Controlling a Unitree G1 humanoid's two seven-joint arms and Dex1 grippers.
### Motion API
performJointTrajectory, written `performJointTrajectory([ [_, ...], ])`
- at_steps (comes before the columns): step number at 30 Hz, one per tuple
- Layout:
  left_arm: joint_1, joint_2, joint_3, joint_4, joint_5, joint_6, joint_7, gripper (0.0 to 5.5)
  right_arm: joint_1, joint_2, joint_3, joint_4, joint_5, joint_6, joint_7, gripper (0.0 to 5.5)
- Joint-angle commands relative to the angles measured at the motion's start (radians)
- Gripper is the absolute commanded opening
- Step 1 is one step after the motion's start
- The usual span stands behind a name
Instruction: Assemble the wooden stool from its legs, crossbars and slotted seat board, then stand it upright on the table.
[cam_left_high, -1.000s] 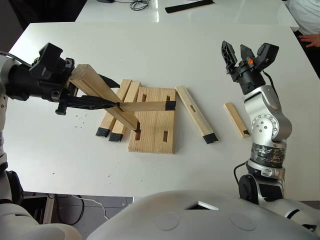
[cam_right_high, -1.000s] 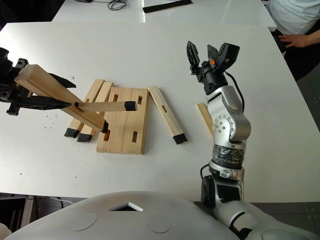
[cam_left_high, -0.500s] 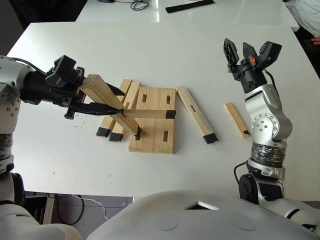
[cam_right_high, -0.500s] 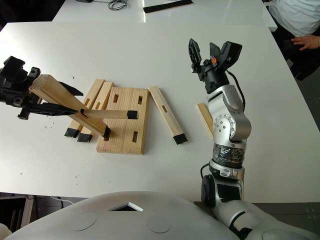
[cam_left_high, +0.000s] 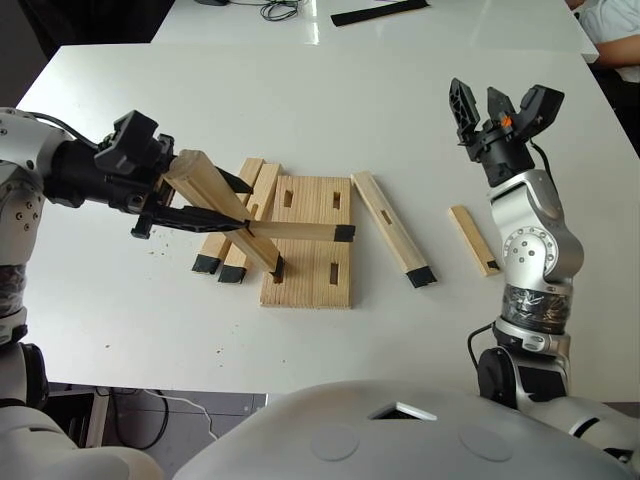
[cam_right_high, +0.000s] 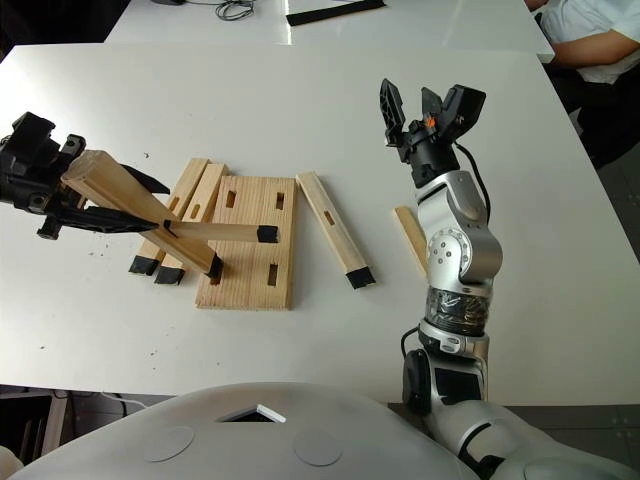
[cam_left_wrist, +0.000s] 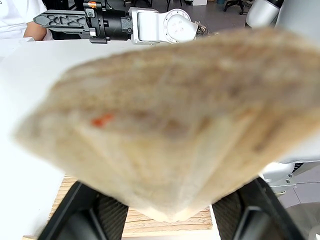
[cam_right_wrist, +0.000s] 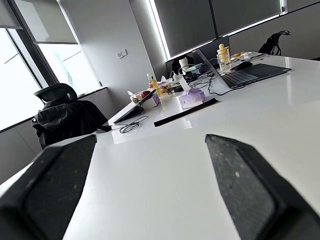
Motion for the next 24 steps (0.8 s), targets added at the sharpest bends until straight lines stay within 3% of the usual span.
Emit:
performJointTrajectory([
  [1,-0.017,0.013,-0.006,-0.014,-0.014,0.001,-0.001,2.04,0.006,0.006,-0.006,-0.006,0.004,-0.005,-0.009,4.01],
  [24,0.039,-0.002,-0.018,-0.03,0.008,-0.001,0.0,2.04,0.011,0.012,-0.002,-0.014,0.01,0.009,-0.006,4.01],
])
